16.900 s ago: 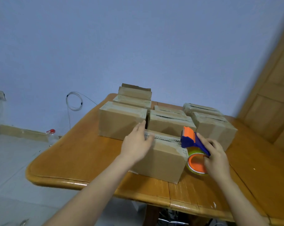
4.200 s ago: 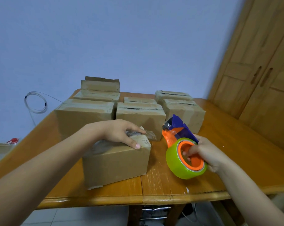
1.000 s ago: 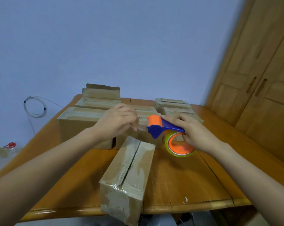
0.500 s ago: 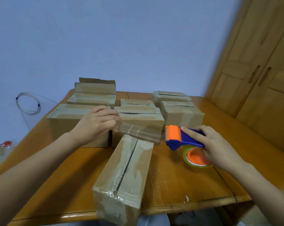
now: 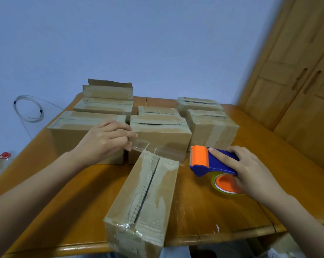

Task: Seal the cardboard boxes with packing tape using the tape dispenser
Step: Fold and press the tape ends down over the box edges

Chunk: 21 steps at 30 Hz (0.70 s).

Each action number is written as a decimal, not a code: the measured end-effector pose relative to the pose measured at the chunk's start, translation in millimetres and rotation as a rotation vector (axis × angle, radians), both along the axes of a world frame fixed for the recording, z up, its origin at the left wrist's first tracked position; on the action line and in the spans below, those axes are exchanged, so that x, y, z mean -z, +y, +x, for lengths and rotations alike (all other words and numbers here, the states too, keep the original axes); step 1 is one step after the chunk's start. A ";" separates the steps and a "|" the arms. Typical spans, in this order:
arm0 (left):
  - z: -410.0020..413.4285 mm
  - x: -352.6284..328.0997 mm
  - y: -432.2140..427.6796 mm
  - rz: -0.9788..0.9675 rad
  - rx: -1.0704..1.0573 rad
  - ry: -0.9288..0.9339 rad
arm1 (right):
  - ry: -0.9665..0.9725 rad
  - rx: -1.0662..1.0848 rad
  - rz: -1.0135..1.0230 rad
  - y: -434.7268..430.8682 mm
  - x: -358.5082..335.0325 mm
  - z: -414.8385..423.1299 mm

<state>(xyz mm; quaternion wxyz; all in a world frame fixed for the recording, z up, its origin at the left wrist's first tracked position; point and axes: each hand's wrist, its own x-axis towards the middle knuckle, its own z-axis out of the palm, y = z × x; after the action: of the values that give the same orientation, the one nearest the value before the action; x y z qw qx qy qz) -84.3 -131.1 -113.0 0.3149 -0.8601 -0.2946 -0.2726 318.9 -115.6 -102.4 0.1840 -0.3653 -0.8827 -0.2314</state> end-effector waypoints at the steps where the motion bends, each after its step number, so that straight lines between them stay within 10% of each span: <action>1: 0.3 3.3 -0.4 -0.007 -0.005 0.012 | -0.010 0.006 0.008 -0.5 0.7 0.5; 21: 5.1 25.3 0.7 -0.071 -0.043 -0.076 | 0.006 -0.010 -0.004 5.8 17.7 -0.6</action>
<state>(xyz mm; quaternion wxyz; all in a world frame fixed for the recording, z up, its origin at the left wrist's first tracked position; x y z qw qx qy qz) -79.2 -130.4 -138.3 0.2786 -0.8533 -0.3341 -0.2875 318.3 -109.9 -120.1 0.1871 -0.3621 -0.8843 -0.2277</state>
